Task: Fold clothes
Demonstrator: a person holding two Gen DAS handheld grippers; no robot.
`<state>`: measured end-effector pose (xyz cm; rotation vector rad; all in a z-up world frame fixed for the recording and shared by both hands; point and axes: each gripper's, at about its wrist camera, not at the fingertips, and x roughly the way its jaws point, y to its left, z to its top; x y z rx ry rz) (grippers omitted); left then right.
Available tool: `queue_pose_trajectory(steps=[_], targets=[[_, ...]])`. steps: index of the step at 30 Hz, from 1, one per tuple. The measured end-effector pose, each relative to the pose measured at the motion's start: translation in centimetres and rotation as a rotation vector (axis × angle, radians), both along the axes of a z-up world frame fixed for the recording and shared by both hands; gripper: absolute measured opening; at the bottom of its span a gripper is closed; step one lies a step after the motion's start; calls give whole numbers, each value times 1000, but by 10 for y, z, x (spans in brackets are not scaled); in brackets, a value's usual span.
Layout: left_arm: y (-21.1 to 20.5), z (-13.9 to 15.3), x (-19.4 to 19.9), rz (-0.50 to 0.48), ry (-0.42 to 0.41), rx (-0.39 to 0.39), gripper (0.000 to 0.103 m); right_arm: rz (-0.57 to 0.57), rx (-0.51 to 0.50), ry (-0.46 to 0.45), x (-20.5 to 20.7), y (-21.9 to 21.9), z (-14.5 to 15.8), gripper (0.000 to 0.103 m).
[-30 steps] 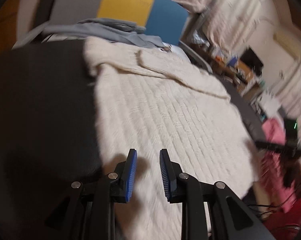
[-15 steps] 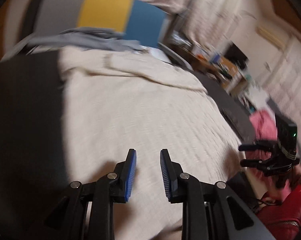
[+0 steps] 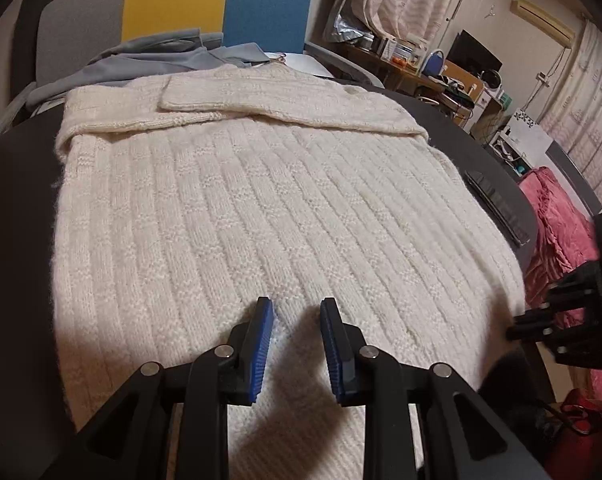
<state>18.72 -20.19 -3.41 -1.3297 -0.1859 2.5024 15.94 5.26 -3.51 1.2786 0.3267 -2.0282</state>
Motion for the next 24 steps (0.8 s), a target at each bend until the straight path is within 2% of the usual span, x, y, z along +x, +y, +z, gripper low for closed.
queue_pose_trajectory(steps=[4, 5, 7, 8, 10, 12, 14, 17, 21, 24], targets=[[17, 31, -4, -133, 110, 45, 24, -19, -71, -29, -11, 11, 11, 16], [31, 36, -10, -187, 125, 48, 24, -81, -70, 16, -28, 17, 19, 16], [61, 42, -23, -298, 141, 51, 24, -168, -52, 30, -63, 23, 17, 16], [77, 38, -29, -359, 140, 40, 24, -210, -44, 33, -80, 25, 14, 16], [110, 29, -41, -483, 134, 13, 24, -258, -43, -21, -110, 28, -2, 16], [137, 16, -40, -590, 107, -51, 24, -257, 22, -80, -126, 22, -23, 16], [154, -2, -37, -703, 8, -67, 24, -259, 51, -104, -136, 18, -34, 15], [150, -7, -26, -743, 5, -64, 23, -257, 64, -105, -140, 15, -37, 14], [130, -9, -14, -759, -56, 15, 23, -277, 29, -126, -145, 20, -39, 13], [120, -14, -3, -762, -54, 40, 23, -295, 5, -126, -152, 20, -41, 13]])
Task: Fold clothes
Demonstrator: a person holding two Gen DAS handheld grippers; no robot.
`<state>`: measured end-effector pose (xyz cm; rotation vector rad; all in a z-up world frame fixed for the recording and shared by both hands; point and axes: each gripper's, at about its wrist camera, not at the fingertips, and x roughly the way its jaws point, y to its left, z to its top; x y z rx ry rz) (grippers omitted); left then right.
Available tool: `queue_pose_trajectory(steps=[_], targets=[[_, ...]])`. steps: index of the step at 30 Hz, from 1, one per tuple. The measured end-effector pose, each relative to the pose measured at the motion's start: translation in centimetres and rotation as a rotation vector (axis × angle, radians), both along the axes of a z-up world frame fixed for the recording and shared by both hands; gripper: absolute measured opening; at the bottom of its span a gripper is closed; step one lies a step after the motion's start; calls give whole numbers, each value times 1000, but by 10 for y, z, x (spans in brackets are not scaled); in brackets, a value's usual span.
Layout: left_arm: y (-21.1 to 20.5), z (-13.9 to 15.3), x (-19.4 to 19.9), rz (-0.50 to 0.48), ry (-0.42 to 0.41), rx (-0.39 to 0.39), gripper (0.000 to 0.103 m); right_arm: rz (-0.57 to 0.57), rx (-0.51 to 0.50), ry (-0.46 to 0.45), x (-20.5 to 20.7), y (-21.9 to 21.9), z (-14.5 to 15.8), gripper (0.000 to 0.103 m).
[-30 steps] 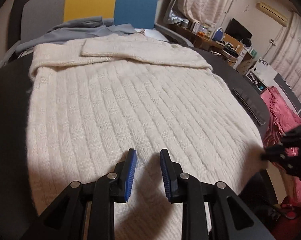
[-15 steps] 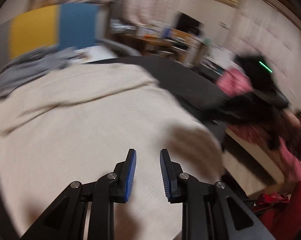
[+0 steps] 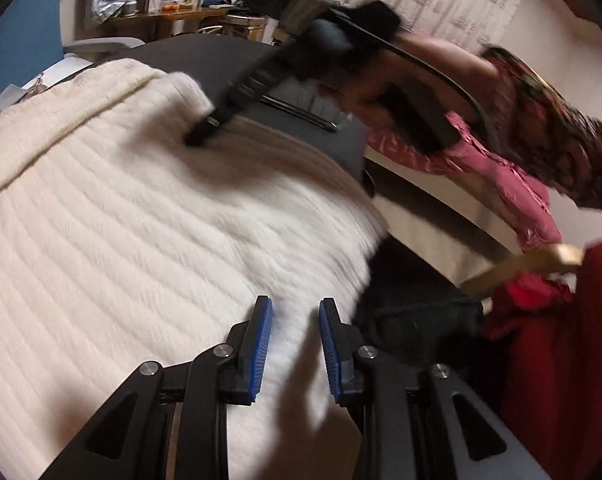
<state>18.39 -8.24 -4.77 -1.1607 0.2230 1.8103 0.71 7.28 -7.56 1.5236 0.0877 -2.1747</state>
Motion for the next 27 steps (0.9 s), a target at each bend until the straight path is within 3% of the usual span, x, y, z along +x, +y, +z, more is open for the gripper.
queue_pose_trajectory(steps=[2, 5, 8, 11, 14, 16, 21, 23, 24, 27], targets=[[-7, -2, -2, 31, -24, 37, 23, -3, 1, 14, -1, -4, 1, 13], [-14, 8, 5, 92, 23, 43, 23, 15, 37, 39, 3, -11, 9, 13], [-56, 31, 4, 255, 73, 103, 23, 56, 79, 113, 31, -12, 25, 17], [-103, 37, 5, 436, 133, 50, 23, 166, 101, 176, 77, -18, 35, 17], [-132, 18, -2, 557, 112, -72, 23, 232, 67, 147, 112, -24, 26, 17], [-144, 8, 3, 591, 98, -111, 22, 211, 55, 128, 114, -17, 24, 17], [-173, 13, 22, 624, 17, -42, 23, 156, 25, 83, 121, 0, 20, 17], [-195, 19, 18, 694, -3, 2, 23, 135, 13, 83, 122, 7, 26, 21], [-208, 22, 21, 748, -9, 15, 23, 119, 0, 100, 124, 13, 33, 28], [-240, 23, 36, 829, -41, 36, 23, 77, -28, 122, 128, 27, 44, 76]])
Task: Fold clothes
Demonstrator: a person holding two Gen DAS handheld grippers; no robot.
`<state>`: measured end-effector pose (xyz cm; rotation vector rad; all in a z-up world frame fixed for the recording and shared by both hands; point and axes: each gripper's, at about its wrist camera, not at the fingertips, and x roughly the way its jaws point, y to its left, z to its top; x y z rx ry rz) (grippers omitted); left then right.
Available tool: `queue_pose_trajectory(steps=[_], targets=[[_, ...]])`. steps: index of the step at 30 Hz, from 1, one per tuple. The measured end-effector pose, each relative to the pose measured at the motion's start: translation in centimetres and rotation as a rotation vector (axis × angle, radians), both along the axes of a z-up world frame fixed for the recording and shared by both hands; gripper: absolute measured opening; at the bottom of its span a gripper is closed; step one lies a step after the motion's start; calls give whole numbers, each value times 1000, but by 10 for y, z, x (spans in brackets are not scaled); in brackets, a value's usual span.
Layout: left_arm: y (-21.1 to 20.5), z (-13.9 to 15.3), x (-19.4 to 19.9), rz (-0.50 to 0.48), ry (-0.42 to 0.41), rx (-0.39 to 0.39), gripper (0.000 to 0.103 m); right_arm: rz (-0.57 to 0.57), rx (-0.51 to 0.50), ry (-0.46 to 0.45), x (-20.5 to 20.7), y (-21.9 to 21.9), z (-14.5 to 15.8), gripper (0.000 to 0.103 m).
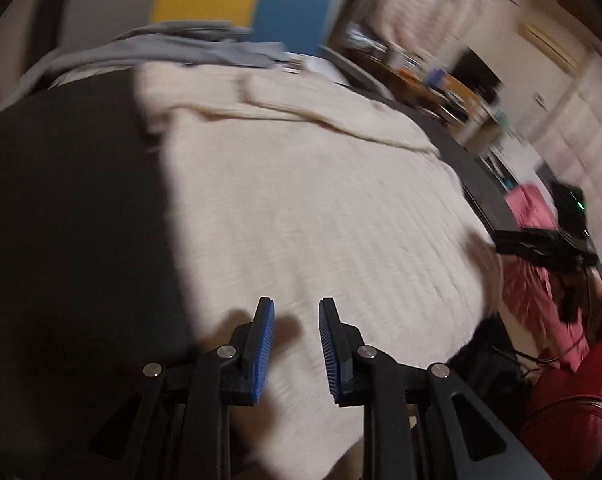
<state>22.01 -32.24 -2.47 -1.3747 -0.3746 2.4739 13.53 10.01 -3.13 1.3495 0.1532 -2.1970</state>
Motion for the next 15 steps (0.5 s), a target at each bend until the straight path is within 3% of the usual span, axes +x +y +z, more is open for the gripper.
queue_pose_trajectory(steps=[4, 7, 12, 15], targets=[[-6, -20, 21, 13, -63, 52, 24, -45, -15, -32, 1, 13, -9, 79], [-5, -25, 34, 35, -47, 95, 25, -79, -26, -55, 2, 22, -17, 79], [-11, -19, 48, 123, -1, 93, 25, -120, -41, -85, 4, 33, -27, 79], [-26, -22, 56, 195, -21, 115, 29, -114, -41, -83, 6, 28, -29, 79]])
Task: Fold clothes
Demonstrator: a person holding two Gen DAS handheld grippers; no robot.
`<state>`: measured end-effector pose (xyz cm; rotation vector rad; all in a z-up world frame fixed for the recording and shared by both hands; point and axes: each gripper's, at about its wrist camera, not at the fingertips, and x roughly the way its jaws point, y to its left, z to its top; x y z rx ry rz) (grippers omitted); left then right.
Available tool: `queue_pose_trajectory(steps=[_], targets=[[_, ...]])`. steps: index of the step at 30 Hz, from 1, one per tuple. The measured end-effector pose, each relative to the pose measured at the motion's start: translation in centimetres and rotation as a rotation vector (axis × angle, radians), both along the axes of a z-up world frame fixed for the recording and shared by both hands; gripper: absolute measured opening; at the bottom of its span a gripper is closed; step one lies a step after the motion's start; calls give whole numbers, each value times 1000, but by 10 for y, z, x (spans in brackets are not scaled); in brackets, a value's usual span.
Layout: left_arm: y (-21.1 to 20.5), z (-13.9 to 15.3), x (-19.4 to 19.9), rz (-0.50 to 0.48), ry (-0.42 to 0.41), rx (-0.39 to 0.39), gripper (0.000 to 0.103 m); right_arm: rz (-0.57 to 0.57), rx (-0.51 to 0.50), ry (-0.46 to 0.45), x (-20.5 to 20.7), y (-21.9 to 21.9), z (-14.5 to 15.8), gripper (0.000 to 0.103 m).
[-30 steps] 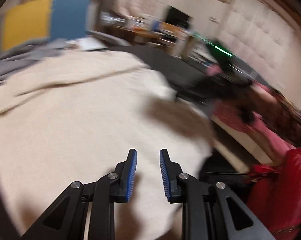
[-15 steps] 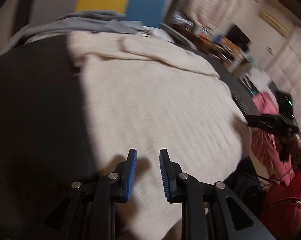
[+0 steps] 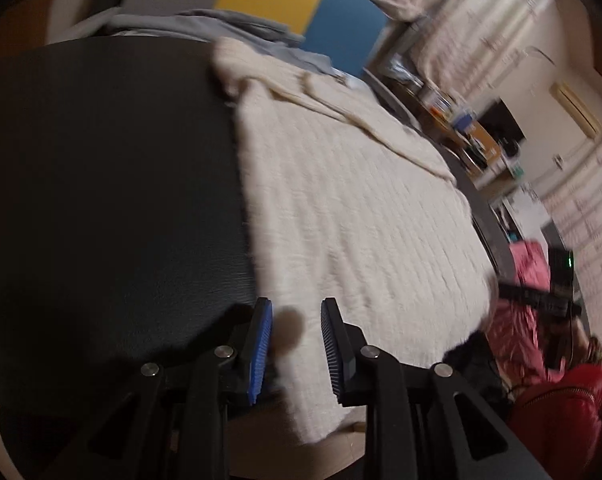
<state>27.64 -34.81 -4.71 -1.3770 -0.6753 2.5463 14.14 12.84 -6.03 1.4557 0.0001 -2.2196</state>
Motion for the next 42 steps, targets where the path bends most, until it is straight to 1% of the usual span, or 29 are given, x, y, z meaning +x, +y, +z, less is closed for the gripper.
queue_pose_trajectory(steps=[2, 4, 5, 7, 11, 14, 17, 20, 23, 26, 29, 31, 35, 38, 39, 40, 42], targets=[[-6, -5, 6, 18, -3, 58, 29, 4, 0, 2, 1, -3, -2, 79], [-3, -9, 10, 13, 0, 106, 34, 8, -1, 3, 2, -6, -3, 79], [-2, -11, 12, 10, 1, 129, 35, 11, -1, 4, 3, -8, -4, 79], [5, -11, 13, -5, 7, 128, 36, 15, -1, 6, 4, -11, -5, 79], [18, -20, 8, -71, -46, 171, 36, 23, -2, 9, 6, -17, -8, 79], [31, -27, 6, -100, -56, 142, 36, 30, -2, 12, 8, -21, -11, 79], [33, -28, 6, -97, -52, 142, 37, 29, 15, 23, 11, -27, -11, 79], [33, -29, 5, -77, -62, 155, 37, 34, 80, 41, 14, -38, -13, 79], [39, -26, 2, -86, -68, 124, 37, 63, 172, 68, 18, -52, -15, 79], [44, -24, -3, -88, -88, 98, 37, 63, 211, 81, 20, -57, -16, 79], [44, -21, -6, -81, -101, 89, 37, 56, 206, 83, 20, -57, -14, 73], [44, -20, -7, -85, -104, 74, 35, 59, 200, 86, 20, -56, -12, 67], [44, -18, -7, -106, -114, 37, 33, 67, 204, 94, 21, -55, -11, 65], [45, -15, -7, -112, -120, 24, 27, 72, 203, 101, 24, -56, -10, 59], [47, -14, -6, -119, -116, 19, 21, 74, 201, 102, 25, -57, -10, 54], [49, -12, -6, -126, -112, 14, 17, 78, 198, 103, 25, -58, -9, 52], [54, -11, -7, -146, -108, 2, 14, 83, 190, 103, 25, -59, -8, 45]])
